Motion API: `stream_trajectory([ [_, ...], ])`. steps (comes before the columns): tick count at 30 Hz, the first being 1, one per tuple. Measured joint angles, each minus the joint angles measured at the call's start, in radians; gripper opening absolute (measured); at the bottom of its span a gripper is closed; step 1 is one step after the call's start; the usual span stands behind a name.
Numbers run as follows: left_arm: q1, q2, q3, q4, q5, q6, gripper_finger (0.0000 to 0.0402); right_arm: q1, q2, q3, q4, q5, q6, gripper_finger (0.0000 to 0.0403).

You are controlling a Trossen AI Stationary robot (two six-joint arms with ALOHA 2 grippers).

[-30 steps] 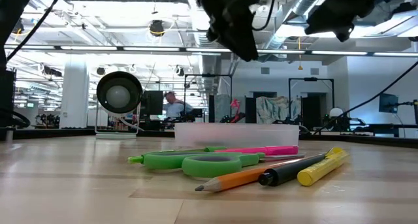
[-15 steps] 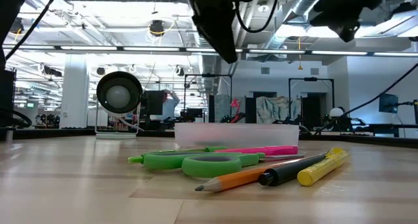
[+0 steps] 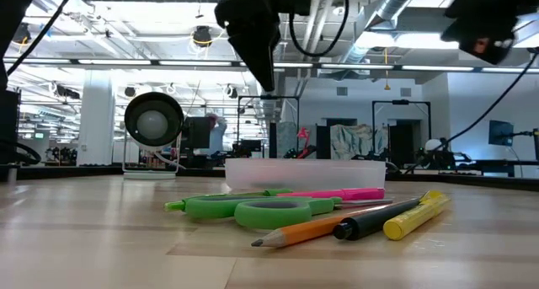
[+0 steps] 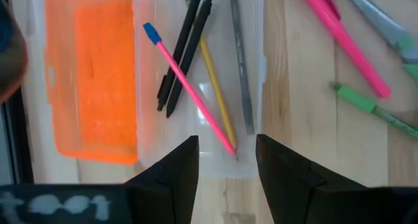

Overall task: Pick & place school supplies into a supply box
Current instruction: Put the right yellow pen into the orange supply box

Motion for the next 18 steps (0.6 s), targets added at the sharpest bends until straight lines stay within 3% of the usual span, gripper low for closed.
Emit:
stream_trajectory([
  [8, 0.0, -0.142, -0.162, 0.055, 0.007, 0.006, 0.0142, 0.137, 0.116, 0.0, 0.042, 0.063, 0.248, 0.012],
  [18, 0.001, -0.388, -0.532, 0.29, 0.007, -0.106, 0.0142, 0.248, 0.34, 0.036, 0.144, 0.092, 0.498, 0.012],
])
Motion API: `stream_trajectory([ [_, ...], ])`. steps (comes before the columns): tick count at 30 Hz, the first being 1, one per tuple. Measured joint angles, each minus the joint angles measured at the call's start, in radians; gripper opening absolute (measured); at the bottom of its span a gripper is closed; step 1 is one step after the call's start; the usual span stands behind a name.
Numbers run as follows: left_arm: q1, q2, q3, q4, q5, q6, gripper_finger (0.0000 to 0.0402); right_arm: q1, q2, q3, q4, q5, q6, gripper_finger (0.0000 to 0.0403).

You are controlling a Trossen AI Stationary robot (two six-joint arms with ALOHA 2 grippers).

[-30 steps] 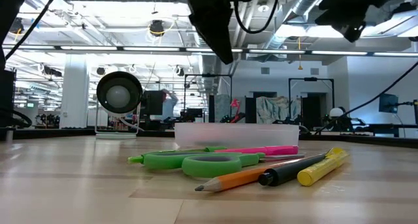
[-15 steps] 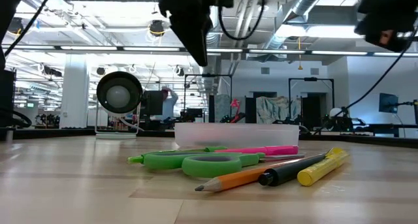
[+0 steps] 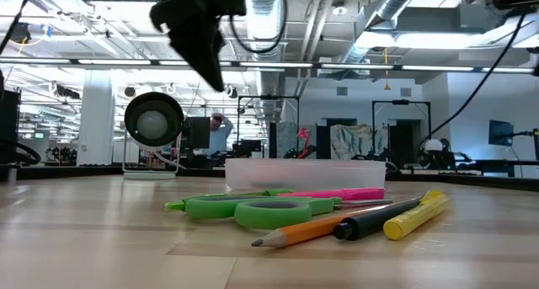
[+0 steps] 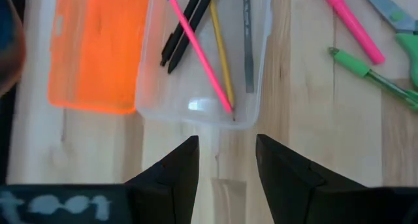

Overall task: Pick & place school supplies into a supply box
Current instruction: Put the right yellow pen into the orange supply box

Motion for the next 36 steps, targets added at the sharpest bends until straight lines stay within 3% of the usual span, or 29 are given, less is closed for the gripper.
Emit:
stream_trajectory([
  [5, -0.002, -0.1, -0.147, 0.082, 0.016, -0.06, 0.0142, 0.024, 0.133, 0.143, -0.189, -0.047, 0.167, 0.012],
  [10, -0.002, -0.153, -0.222, 0.119, 0.018, -0.065, 0.0142, 0.003, 0.245, 0.291, -0.467, -0.291, 0.412, 0.012],
  [16, -0.002, -0.164, -0.251, 0.186, 0.01, -0.025, 0.0142, -0.004, 0.308, 0.402, -0.496, -0.299, 0.509, 0.012],
  [24, -0.002, -0.164, -0.251, 0.239, 0.013, 0.015, 0.0142, -0.012, 0.406, 0.435, -0.503, -0.379, 0.613, 0.012],
  [36, -0.006, -0.164, -0.251, 0.231, 0.055, 0.006, 0.0142, -0.03, 0.452, 0.465, -0.504, -0.39, 0.649, 0.012],
])
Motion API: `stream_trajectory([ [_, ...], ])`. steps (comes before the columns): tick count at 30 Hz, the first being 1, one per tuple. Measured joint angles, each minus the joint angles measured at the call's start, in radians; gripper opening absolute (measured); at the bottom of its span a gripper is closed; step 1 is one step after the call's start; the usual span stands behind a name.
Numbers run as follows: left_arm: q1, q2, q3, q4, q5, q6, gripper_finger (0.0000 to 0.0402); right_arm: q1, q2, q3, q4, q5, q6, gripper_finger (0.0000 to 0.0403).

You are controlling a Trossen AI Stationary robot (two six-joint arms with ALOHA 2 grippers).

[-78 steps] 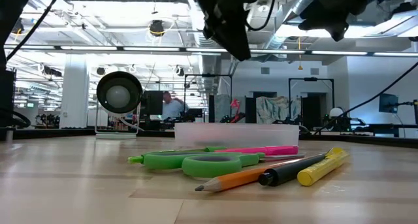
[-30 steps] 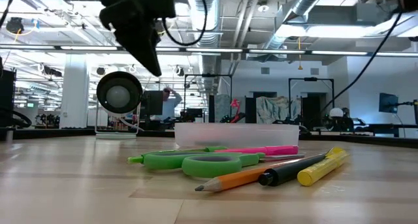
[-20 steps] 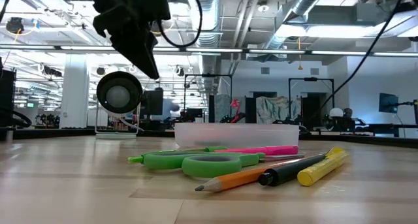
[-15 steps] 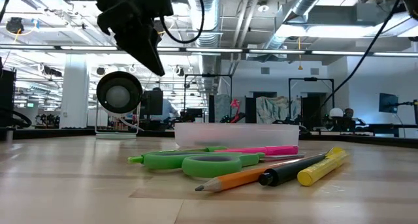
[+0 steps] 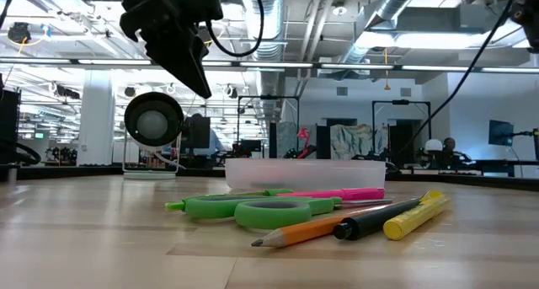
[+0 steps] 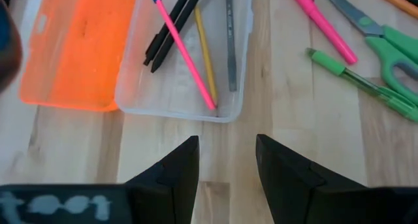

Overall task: Pick & place school supplies into a supply box
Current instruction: Put the right yellow pen into the orange supply box

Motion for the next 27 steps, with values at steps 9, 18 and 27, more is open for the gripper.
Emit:
stream_trajectory([
  [9, -0.015, 0.0, 0.0, 0.0, 0.006, -0.003, 0.0142, -0.006, 0.0, 0.0, -0.036, -0.02, 0.015, 0.012],
  [18, -0.015, 0.0, 0.0, 0.0, 0.005, -0.004, 0.0142, -0.014, -0.001, -0.025, -0.071, -0.021, 0.015, 0.012],
  [27, -0.019, 0.0, 0.0, 0.0, 0.006, -0.006, 0.0142, -0.019, -0.001, -0.042, -0.041, -0.019, 0.008, 0.012],
])
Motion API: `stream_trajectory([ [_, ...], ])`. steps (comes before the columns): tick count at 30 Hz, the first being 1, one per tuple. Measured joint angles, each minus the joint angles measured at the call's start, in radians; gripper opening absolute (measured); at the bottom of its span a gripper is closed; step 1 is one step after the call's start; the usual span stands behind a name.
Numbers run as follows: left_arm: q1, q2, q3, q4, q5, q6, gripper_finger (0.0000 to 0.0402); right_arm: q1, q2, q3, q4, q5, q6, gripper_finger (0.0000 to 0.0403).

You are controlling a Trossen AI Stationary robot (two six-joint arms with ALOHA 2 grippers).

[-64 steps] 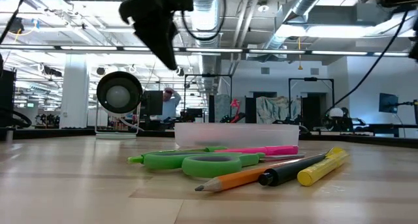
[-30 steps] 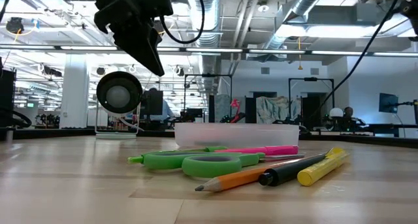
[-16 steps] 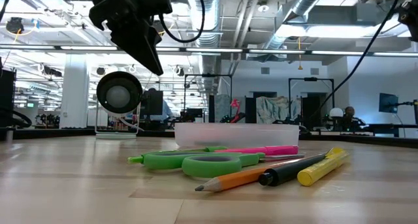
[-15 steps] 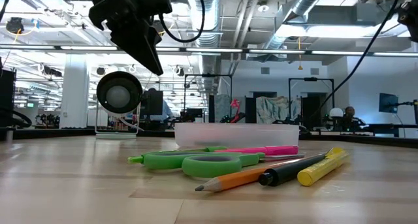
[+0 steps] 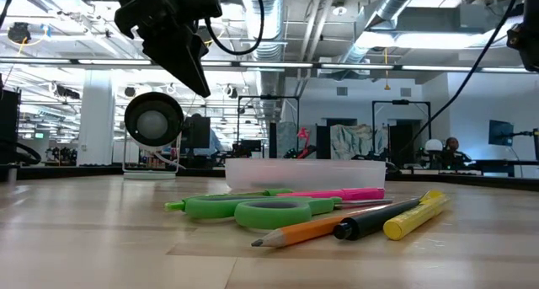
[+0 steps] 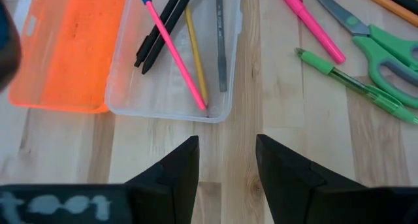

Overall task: Pick & place school supplies into a supply box
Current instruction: Put the right yellow pen into the orange supply box

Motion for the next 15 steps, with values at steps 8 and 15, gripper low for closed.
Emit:
stream_trajectory([
  [8, 0.0, 0.0, 0.0, -0.001, 0.0, 0.004, 0.0142, 0.001, 0.046, 0.0, 0.032, -0.041, -0.003, 0.012],
  [15, 0.0, 0.0, 0.0, -0.009, 0.009, 0.018, 0.0142, 0.0, 0.106, 0.029, 0.054, -0.095, -0.027, 0.012],
])
